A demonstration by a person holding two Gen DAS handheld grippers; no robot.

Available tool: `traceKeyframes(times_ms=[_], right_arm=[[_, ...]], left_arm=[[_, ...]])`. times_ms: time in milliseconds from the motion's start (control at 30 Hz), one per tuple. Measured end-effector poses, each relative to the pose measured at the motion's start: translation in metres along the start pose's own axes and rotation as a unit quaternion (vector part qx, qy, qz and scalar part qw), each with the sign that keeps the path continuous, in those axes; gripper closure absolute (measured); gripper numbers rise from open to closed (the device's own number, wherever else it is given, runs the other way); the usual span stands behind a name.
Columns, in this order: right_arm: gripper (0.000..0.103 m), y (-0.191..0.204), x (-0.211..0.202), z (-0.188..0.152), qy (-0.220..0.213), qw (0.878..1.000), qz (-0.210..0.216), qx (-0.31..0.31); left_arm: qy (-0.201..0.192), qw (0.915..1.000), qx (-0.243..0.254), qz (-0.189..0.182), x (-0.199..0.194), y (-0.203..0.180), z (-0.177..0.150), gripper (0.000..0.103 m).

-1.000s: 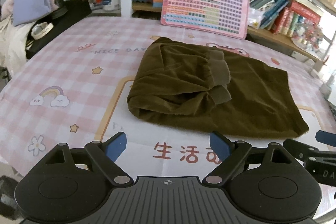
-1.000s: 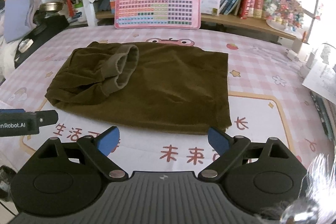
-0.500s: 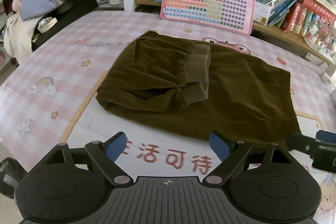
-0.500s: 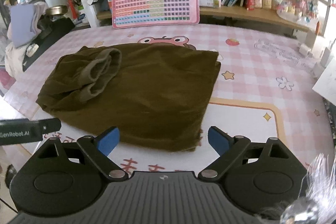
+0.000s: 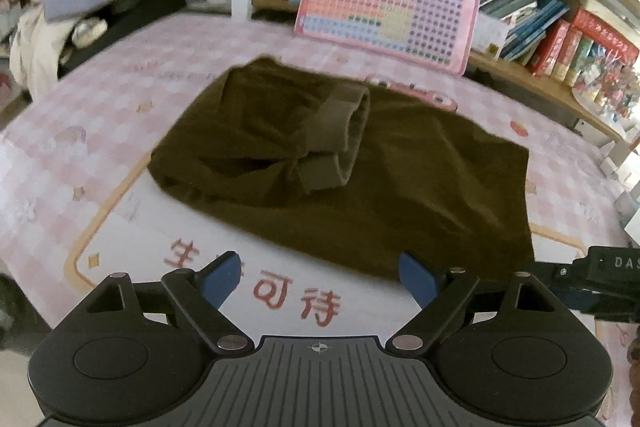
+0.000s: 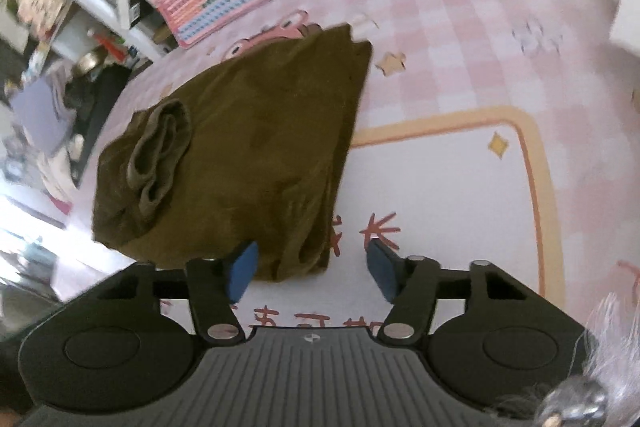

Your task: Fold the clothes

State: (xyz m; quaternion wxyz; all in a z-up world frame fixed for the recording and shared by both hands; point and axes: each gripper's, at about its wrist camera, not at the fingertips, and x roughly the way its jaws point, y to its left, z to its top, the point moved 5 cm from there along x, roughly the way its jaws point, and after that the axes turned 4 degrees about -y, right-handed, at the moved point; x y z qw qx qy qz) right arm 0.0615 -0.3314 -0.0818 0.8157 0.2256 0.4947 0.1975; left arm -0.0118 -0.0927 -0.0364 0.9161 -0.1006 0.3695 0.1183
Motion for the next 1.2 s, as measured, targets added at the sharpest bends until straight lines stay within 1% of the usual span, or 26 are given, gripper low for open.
traceKeyframes(times_ms=[67,133,300,400,467,500,533,633,767,867,967,1133,1167,1200], right_arm=[[0.052,-0.007,0.001,0.003,0.007,1.000,0.012,0.023],[0.056,-0.010,0.002,0.006,0.010,0.999,0.019,0.031],[0.063,-0.011,0.012,0.013,0.025,0.998,0.042,0.050],[0.067,-0.012,0.019,0.018,0.032,0.995,0.059,0.067],[0.076,-0.013,0.025,0.021,0.036,0.994,0.067,0.078],[0.085,-0.015,0.027,0.021,0.039,0.994,0.067,0.082],[0.091,-0.018,0.029,0.022,0.043,0.993,0.066,0.087],[0.092,-0.022,0.029,0.023,0.049,0.990,0.080,0.106],[0.092,-0.015,0.022,0.032,0.043,0.986,0.116,0.112],[0.092,-0.007,0.017,0.039,0.038,0.983,0.137,0.113],[0.092,-0.003,0.017,0.044,0.037,0.983,0.141,0.111],[0.092,0.000,0.018,0.047,0.038,0.982,0.145,0.115],[0.092,0.001,0.018,0.047,0.038,0.981,0.147,0.116],[0.092,0.002,0.018,0.048,0.038,0.981,0.148,0.116]], left_arm=[[-0.021,0.9996,0.016,0.000,-0.003,-0.005,0.002,0.014],[-0.034,0.9989,0.032,-0.003,-0.006,-0.011,0.004,0.014],[-0.041,0.9972,0.060,-0.013,-0.009,-0.024,0.004,0.014],[-0.036,0.9963,0.076,-0.018,-0.007,-0.030,0.003,0.014],[-0.028,0.9954,0.088,-0.025,-0.005,-0.034,0.002,0.014],[-0.021,0.9945,0.097,-0.034,-0.004,-0.038,0.001,0.014],[-0.019,0.9926,0.113,-0.040,-0.004,-0.043,0.000,0.014],[-0.027,0.9827,0.181,-0.025,-0.001,-0.061,-0.003,0.015],[-0.034,0.9636,0.264,-0.019,0.006,-0.082,-0.010,0.015],[-0.031,0.9534,0.299,-0.021,0.015,-0.094,-0.013,0.015],[-0.027,0.9427,0.332,-0.025,0.025,-0.107,-0.017,0.015],[-0.028,0.9288,0.367,-0.039,0.037,-0.129,-0.024,0.015],[-0.031,0.9254,0.376,-0.040,0.039,-0.135,-0.025,0.016],[-0.037,0.9220,0.384,-0.037,0.042,-0.140,-0.026,0.021]])
